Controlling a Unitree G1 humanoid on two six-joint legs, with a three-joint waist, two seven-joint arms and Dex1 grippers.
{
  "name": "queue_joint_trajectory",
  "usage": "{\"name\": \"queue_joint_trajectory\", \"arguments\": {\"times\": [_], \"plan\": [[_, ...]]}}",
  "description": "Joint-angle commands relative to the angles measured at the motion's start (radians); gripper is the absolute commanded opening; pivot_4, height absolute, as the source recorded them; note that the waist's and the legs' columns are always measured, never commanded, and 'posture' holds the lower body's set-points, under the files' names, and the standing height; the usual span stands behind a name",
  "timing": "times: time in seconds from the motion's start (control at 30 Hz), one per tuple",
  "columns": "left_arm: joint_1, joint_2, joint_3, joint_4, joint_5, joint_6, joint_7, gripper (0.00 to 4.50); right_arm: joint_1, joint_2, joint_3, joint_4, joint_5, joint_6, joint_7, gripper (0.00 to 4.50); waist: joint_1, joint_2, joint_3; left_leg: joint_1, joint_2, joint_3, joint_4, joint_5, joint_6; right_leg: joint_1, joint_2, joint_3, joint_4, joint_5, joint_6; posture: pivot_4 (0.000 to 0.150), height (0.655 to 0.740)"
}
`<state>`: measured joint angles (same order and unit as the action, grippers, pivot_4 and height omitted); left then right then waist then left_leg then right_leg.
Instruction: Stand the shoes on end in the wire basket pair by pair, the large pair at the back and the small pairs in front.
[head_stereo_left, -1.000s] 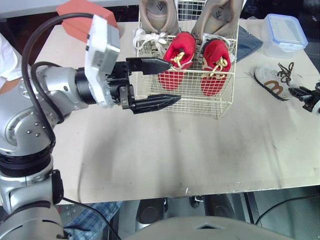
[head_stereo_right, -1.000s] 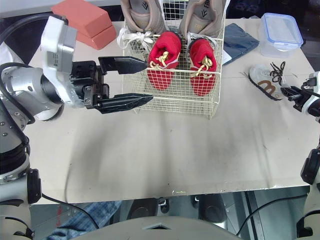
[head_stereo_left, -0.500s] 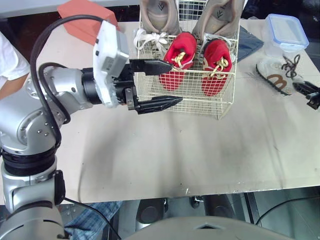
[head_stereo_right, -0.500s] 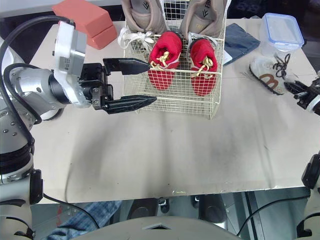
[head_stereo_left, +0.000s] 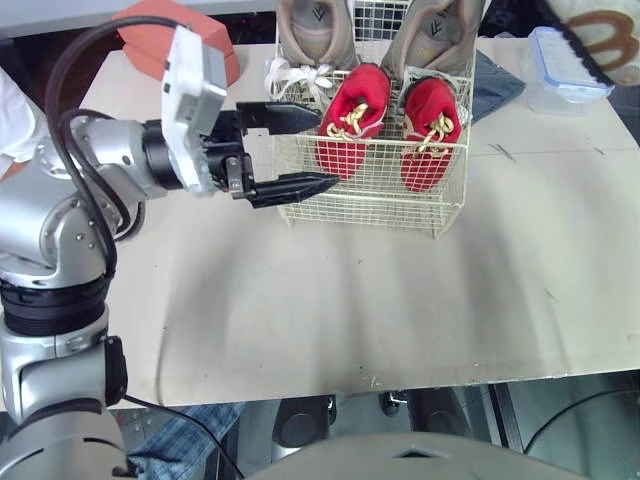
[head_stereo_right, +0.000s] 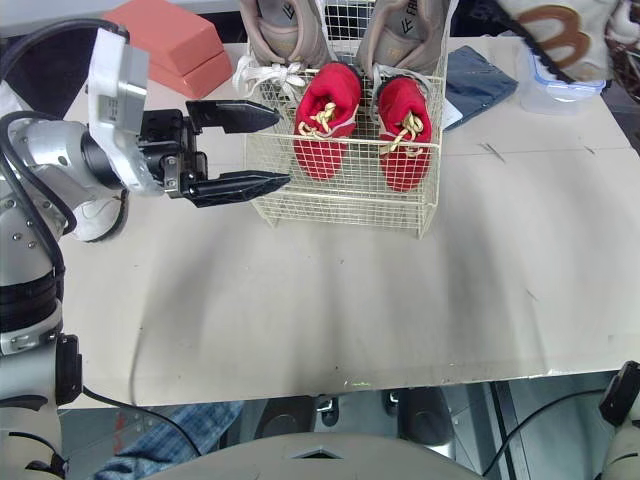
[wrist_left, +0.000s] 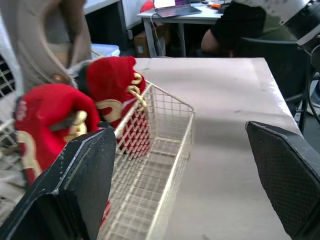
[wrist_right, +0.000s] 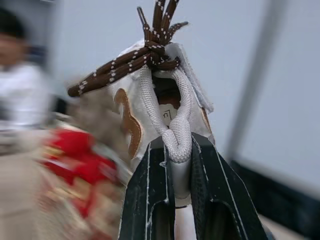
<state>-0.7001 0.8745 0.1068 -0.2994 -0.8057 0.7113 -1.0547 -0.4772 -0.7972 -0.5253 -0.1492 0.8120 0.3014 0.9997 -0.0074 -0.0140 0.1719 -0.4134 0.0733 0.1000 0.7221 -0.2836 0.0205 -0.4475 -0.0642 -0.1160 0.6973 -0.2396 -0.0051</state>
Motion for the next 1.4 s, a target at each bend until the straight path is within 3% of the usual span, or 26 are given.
{"name": "queue_joint_trajectory", "arguments": {"times": [0.03,0.2,0.5,0.77,1.07,1.17,1.4], "plan": [[-0.027,0.030,0.043,0.004,-0.015,-0.011,-0.044,4.50,0.019,0.006,0.089,-0.173,-0.010,-0.032,0.034,0.05,0.003,0.000,0.000,0.000,0.000,0.000,0.000,0.000,0.000,0.000,0.000,0.000,0.000,0.000,0.000,0.150,0.6860],[-0.042,0.065,0.097,0.018,-0.084,0.031,-0.093,4.50,0.027,-0.013,0.247,-0.254,-0.140,-0.162,0.165,0.05,0.014,-0.001,0.000,-0.001,0.000,-0.001,0.000,0.000,0.000,0.000,0.000,-0.001,-0.001,0.000,0.000,0.150,0.6860],[0.046,0.125,0.073,0.000,-0.038,0.009,-0.188,4.50,-0.123,0.005,0.451,-0.084,-0.464,-0.716,0.368,0.05,0.020,-0.001,0.001,-0.001,0.000,-0.001,0.000,0.000,0.000,0.000,0.000,-0.002,-0.001,-0.001,0.001,0.150,0.6860],[0.038,0.122,-0.059,-0.018,0.070,0.033,-0.156,4.50,-0.286,0.046,0.582,0.072,-0.643,-1.112,0.329,0.05,0.021,-0.003,0.004,-0.001,0.000,-0.001,0.000,0.000,0.000,0.000,0.000,-0.002,-0.001,-0.001,0.001,0.150,0.6860],[0.026,0.126,-0.156,-0.017,0.131,0.059,-0.184,4.50,-0.358,0.080,0.642,0.092,-0.685,-1.242,0.213,0.05,0.020,-0.003,0.004,-0.001,0.000,-0.001,0.000,0.000,0.000,-0.001,0.000,-0.002,0.000,0.001,-0.002,0.150,0.6860],[0.018,0.114,-0.156,-0.017,0.125,0.066,-0.188,3.72,-0.360,0.069,0.650,0.096,-0.689,-1.249,0.187,0.00,0.021,-0.003,0.004,-0.001,0.000,-0.001,0.001,0.000,0.000,-0.001,0.000,-0.002,0.000,0.001,-0.002,0.150,0.6860],[0.031,0.099,-0.150,-0.043,0.090,0.096,-0.201,0.60,-0.376,0.055,0.647,0.106,-0.701,-1.260,0.127,0.00,0.020,-0.003,0.004,-0.001,0.000,-0.001,0.001,0.000,0.000,-0.001,0.000,-0.002,0.000,0.001,-0.002,0.150,0.6860]]}}
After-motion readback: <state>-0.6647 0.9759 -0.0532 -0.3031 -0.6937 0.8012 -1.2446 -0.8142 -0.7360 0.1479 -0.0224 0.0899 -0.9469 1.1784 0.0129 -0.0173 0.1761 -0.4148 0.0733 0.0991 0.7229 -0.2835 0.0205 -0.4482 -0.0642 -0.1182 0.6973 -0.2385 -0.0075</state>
